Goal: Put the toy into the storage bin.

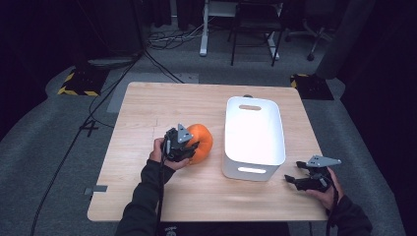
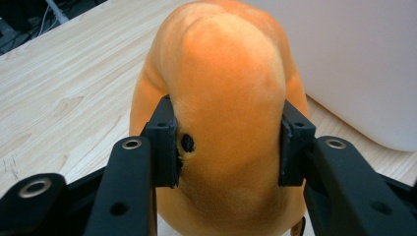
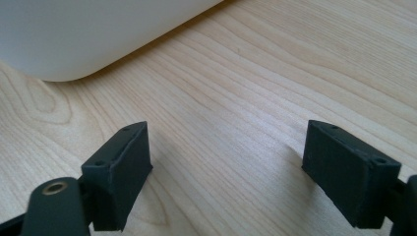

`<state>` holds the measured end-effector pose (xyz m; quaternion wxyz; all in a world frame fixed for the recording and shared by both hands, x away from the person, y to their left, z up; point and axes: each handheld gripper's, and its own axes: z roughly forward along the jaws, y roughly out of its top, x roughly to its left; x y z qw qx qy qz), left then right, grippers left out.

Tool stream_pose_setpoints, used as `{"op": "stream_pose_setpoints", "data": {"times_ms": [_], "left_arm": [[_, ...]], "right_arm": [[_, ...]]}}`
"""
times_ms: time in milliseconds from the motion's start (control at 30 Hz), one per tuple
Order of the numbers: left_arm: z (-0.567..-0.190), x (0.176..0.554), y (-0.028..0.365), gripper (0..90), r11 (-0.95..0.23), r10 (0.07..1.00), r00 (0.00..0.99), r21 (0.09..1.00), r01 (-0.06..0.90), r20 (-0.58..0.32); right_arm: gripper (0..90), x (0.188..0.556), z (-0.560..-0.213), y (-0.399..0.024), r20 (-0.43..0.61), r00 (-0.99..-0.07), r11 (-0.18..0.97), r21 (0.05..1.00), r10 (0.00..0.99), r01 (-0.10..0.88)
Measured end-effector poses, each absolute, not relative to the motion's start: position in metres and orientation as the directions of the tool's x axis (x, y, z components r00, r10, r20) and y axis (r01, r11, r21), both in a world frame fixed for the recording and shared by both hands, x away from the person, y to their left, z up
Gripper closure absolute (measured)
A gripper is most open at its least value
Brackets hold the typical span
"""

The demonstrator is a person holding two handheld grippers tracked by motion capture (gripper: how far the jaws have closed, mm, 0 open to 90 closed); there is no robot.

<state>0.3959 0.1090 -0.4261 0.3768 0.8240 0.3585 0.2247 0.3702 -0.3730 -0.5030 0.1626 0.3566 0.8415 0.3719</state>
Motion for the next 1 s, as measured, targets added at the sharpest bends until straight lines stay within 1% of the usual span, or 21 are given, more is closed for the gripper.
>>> {"op": "stream_pose_setpoints", "data": {"times_ms": [67, 100, 200, 300, 333, 467, 633, 667, 933, 1000], "left_arm": [[-0.426, 0.395, 0.109, 54.7, -0.457, 0.756, 0.648, 0.786, 0.417, 0.096], [-0.424, 0.395, 0.109, 55.2, -0.469, 0.757, 0.642, 0.785, 0.404, 0.122], [-0.423, 0.395, 0.109, 56.3, -0.472, 0.765, 0.629, 0.786, 0.400, 0.140], [-0.423, 0.393, 0.112, 57.4, -0.455, 0.772, 0.622, 0.798, 0.395, 0.133], [-0.421, 0.393, 0.114, 57.4, -0.460, 0.770, 0.622, 0.800, 0.385, 0.144], [-0.415, 0.392, 0.118, 57.5, -0.424, 0.784, 0.608, 0.823, 0.377, 0.126], [-0.406, 0.388, 0.121, 57.3, -0.392, 0.798, 0.589, 0.850, 0.352, 0.124], [-0.402, 0.387, 0.123, 57.2, -0.366, 0.804, 0.584, 0.866, 0.340, 0.111], [-0.384, 0.385, 0.128, 57.0, -0.346, 0.805, 0.584, 0.881, 0.322, 0.103], [-0.379, 0.384, 0.131, 57.1, -0.317, 0.816, 0.571, 0.898, 0.307, 0.093]], "right_arm": [[18.4, 0.370, -0.503, -0.373, -0.006, -0.691, 0.467, 0.742, 0.722, 0.481], [18.4, 0.370, -0.503, -0.373, -0.006, -0.690, 0.466, 0.742, 0.724, 0.481], [18.4, 0.370, -0.503, -0.373, -0.007, -0.690, 0.466, 0.742, 0.724, 0.482], [18.3, 0.370, -0.503, -0.373, -0.009, -0.688, 0.466, 0.742, 0.725, 0.482], [18.3, 0.370, -0.503, -0.373, -0.009, -0.689, 0.466, 0.742, 0.725, 0.481], [18.3, 0.370, -0.503, -0.373, -0.009, -0.686, 0.464, 0.743, 0.727, 0.482], [18.3, 0.369, -0.503, -0.373, -0.008, -0.685, 0.462, 0.744, 0.729, 0.483], [18.3, 0.369, -0.503, -0.373, -0.009, -0.684, 0.462, 0.744, 0.729, 0.482], [18.3, 0.369, -0.503, -0.372, -0.009, -0.683, 0.461, 0.745, 0.730, 0.482], [18.2, 0.369, -0.503, -0.372, -0.009, -0.682, 0.460, 0.745, 0.731, 0.483]]}}
